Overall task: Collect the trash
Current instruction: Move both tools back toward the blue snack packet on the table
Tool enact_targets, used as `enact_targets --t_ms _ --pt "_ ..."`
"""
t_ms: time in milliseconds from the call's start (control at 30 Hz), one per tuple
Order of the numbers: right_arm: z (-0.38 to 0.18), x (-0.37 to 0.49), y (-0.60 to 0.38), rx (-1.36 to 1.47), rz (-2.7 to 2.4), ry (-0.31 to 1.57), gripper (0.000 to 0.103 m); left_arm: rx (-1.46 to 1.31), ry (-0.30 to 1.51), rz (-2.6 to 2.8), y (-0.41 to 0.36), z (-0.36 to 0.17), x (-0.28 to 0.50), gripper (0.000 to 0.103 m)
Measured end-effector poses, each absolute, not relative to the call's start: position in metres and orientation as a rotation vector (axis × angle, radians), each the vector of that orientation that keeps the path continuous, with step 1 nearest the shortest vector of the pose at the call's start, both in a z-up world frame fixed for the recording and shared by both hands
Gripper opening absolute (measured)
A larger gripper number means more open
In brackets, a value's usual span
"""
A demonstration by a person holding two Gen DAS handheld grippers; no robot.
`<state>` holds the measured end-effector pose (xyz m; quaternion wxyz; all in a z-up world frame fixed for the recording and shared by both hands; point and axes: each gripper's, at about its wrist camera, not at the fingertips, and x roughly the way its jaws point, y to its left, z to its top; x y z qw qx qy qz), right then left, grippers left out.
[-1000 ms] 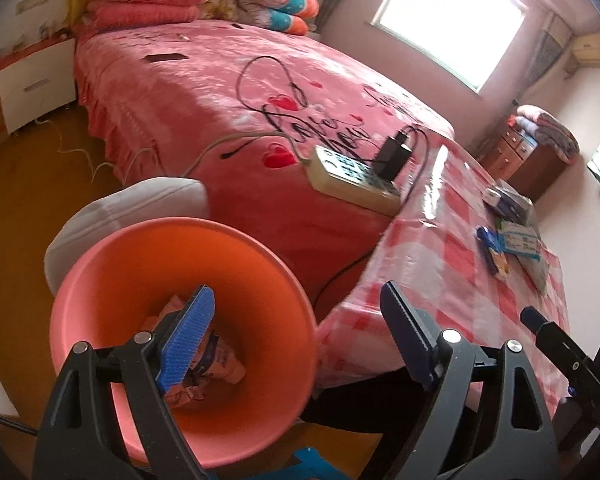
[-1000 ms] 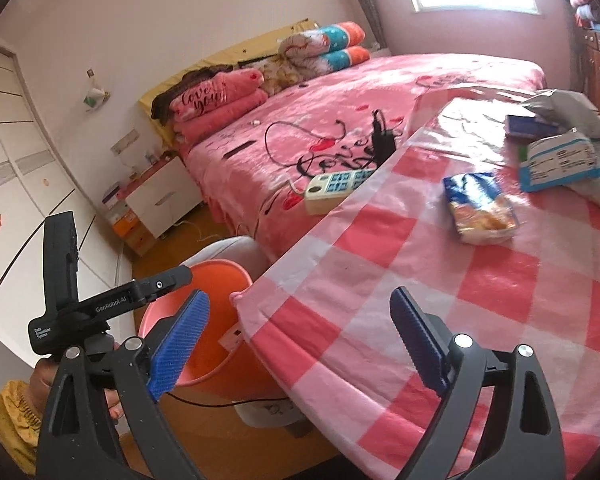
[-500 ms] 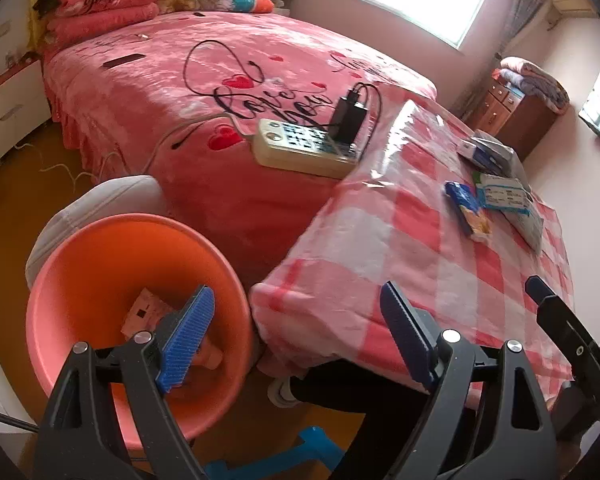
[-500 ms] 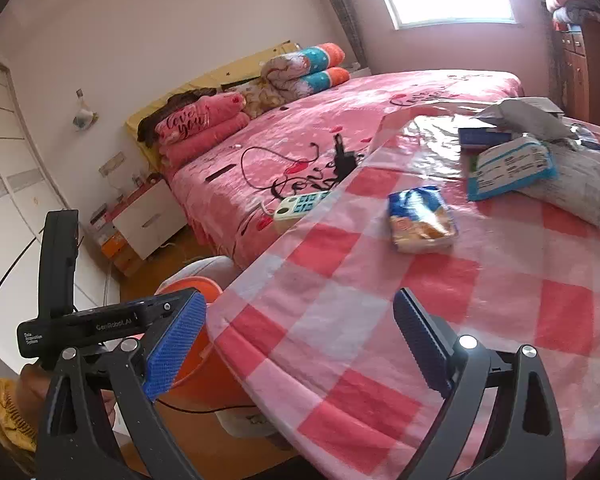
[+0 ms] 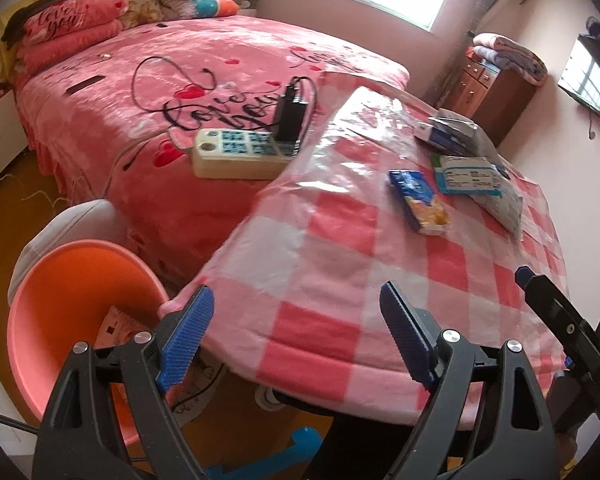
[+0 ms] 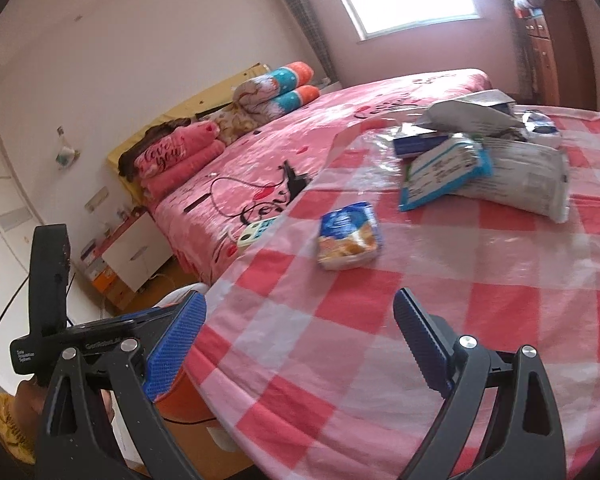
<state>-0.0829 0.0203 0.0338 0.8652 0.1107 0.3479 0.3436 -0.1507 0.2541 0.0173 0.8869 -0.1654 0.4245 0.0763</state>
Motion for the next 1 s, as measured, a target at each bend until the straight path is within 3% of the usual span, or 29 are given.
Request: enact_targets --t_ms 1000 --pt "0.025 -0.029 -0.109 0.484 0.495 0.742 0.094 -0.227 0.944 0.095 0.151 0.014 -0.024 0.085"
